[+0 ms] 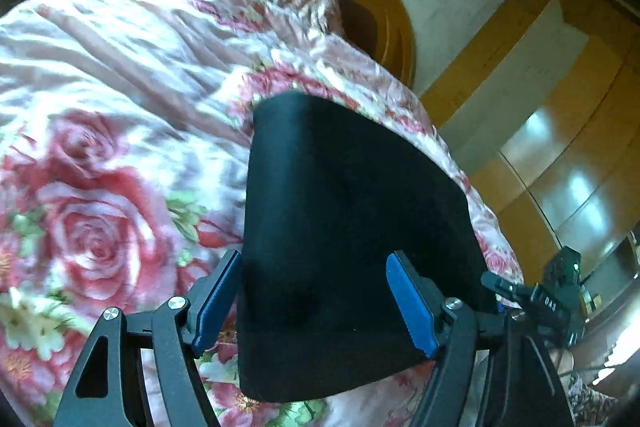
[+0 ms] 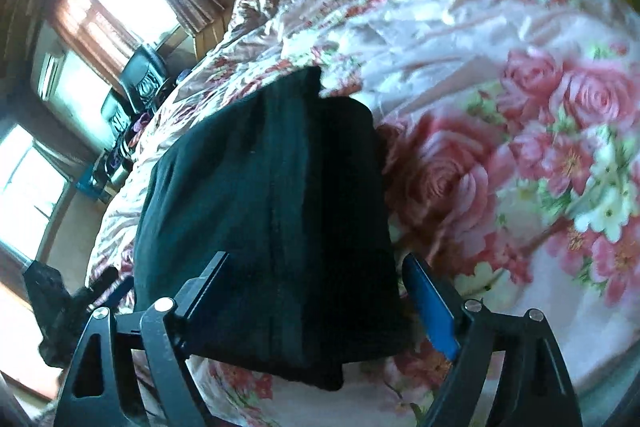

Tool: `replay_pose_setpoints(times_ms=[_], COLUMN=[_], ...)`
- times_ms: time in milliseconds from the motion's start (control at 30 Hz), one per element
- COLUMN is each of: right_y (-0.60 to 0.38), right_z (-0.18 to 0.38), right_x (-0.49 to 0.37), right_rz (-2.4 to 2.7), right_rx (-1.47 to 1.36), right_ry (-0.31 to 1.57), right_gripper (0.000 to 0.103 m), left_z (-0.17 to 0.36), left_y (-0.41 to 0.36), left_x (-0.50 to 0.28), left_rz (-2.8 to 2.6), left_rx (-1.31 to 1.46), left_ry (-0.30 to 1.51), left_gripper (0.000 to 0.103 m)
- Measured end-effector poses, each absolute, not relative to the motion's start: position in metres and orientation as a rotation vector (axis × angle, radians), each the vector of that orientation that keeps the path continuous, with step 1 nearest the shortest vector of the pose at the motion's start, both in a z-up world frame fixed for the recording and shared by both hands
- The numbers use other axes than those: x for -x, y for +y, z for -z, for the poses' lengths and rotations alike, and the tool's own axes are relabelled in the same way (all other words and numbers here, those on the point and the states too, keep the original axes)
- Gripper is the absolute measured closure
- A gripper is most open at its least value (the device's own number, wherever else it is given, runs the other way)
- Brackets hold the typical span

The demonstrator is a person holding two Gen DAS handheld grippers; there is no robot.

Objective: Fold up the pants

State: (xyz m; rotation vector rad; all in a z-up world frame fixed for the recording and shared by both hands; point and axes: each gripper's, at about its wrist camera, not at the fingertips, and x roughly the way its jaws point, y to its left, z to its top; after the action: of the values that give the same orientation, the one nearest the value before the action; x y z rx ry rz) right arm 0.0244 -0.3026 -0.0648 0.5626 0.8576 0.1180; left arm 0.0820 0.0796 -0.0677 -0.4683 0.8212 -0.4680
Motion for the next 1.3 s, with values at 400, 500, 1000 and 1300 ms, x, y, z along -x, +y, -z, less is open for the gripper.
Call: replay_pose_setpoints(times_ms=[400, 500, 1000, 1300], right_y=[-0.310, -0.312, -0.284, -0.273], right_z=[0.085, 0.089, 0.063, 0.030], right_x=[-0.042, -0.045, -0.041, -0.036], right_rz=[-0.242, -0.251, -0.262, -0.246], right_rx=[-0.671, -0.695, -0.461, -0.373], right_ry=[0.880, 0.886, 0.815, 0.714], right_gripper=[0.023, 0.025, 0.052, 0.055], left_z=[0.085, 0.097, 0.067, 0.021], left_y=[0.089, 0.089, 0.048, 0.022], left_x=[-0.096, -0.102, -0.079, -0.056], left_rz=[0.572, 0.582, 0.572, 0.528], left_rx=[0.602, 0.646, 0.356, 0.228], left_ry=[0.845, 0.900, 0.861, 0.720], left_gripper=[0.022, 0.022, 0.064, 0.069])
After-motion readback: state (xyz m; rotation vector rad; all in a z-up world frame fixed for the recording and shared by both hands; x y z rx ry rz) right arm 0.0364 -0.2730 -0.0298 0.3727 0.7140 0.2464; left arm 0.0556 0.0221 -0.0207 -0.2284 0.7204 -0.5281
